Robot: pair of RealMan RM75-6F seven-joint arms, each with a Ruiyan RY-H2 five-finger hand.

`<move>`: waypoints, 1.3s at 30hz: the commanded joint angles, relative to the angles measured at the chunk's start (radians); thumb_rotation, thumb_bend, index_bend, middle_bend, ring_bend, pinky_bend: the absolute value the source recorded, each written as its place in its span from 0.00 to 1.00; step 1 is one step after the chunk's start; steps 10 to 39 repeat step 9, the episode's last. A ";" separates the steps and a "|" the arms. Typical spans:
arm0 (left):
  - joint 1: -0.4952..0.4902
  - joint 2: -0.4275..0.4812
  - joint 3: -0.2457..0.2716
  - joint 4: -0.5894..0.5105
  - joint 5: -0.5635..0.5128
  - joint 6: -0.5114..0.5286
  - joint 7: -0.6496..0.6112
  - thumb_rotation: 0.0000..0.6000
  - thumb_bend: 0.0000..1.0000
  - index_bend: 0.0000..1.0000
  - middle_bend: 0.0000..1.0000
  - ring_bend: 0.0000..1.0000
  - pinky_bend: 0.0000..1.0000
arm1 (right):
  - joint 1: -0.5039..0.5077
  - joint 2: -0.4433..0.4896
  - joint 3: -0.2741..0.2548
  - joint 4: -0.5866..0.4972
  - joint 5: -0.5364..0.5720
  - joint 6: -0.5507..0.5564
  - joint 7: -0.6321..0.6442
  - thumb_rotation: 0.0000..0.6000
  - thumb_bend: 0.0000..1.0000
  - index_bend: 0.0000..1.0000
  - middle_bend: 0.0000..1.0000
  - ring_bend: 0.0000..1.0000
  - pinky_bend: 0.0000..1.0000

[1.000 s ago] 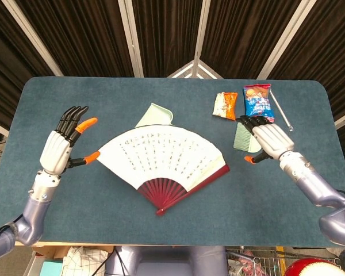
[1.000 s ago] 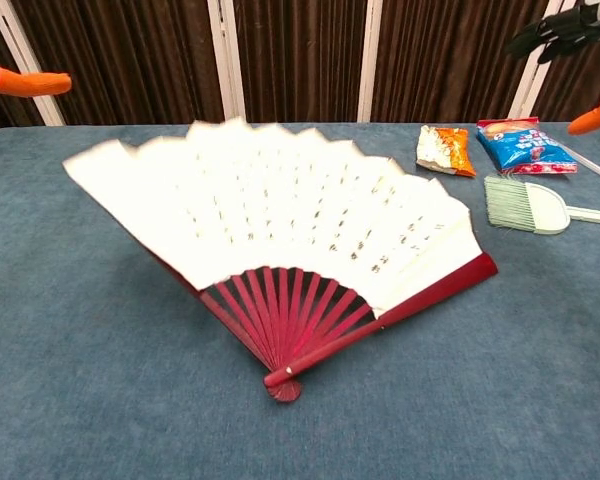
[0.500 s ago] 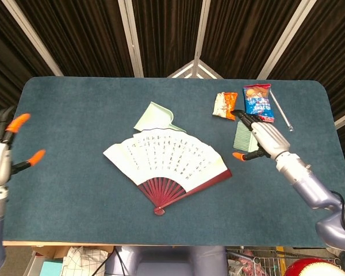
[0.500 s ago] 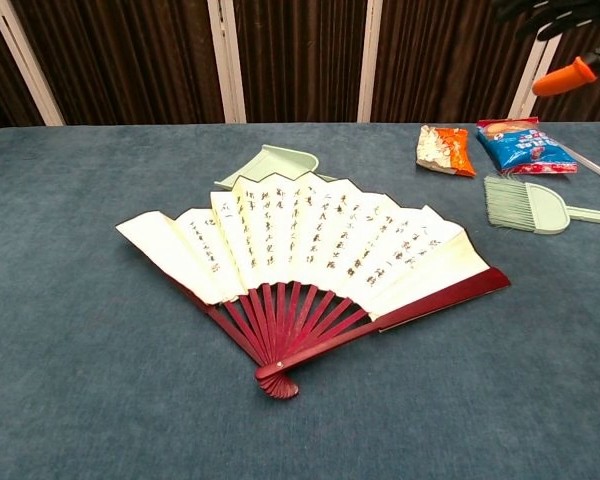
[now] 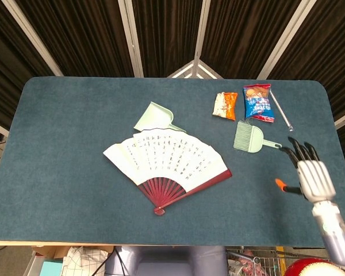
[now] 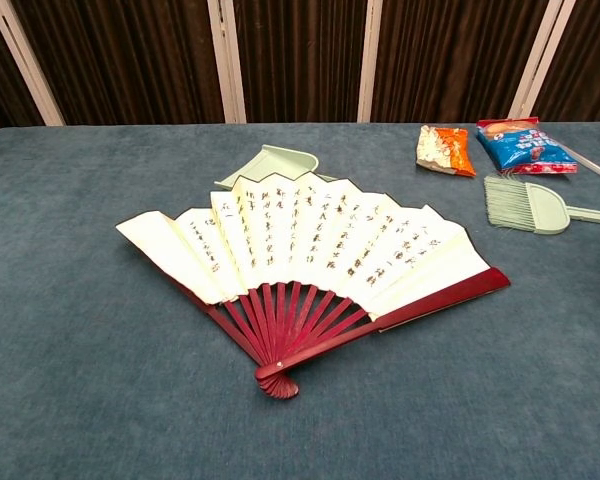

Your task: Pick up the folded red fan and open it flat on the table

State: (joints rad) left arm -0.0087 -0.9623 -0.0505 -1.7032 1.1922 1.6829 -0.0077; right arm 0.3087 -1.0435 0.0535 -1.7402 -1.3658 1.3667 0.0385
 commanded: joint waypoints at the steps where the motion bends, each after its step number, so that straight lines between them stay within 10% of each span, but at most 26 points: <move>1: 0.026 0.027 0.007 -0.021 0.003 0.000 -0.014 1.00 0.20 0.16 0.00 0.00 0.00 | -0.065 -0.029 -0.033 0.036 -0.046 0.077 -0.003 1.00 0.23 0.23 0.06 0.14 0.00; 39: 0.056 0.020 -0.005 0.016 0.068 0.035 -0.061 1.00 0.20 0.12 0.00 0.00 0.00 | -0.117 0.008 -0.045 0.023 -0.091 0.122 0.022 1.00 0.23 0.19 0.06 0.14 0.00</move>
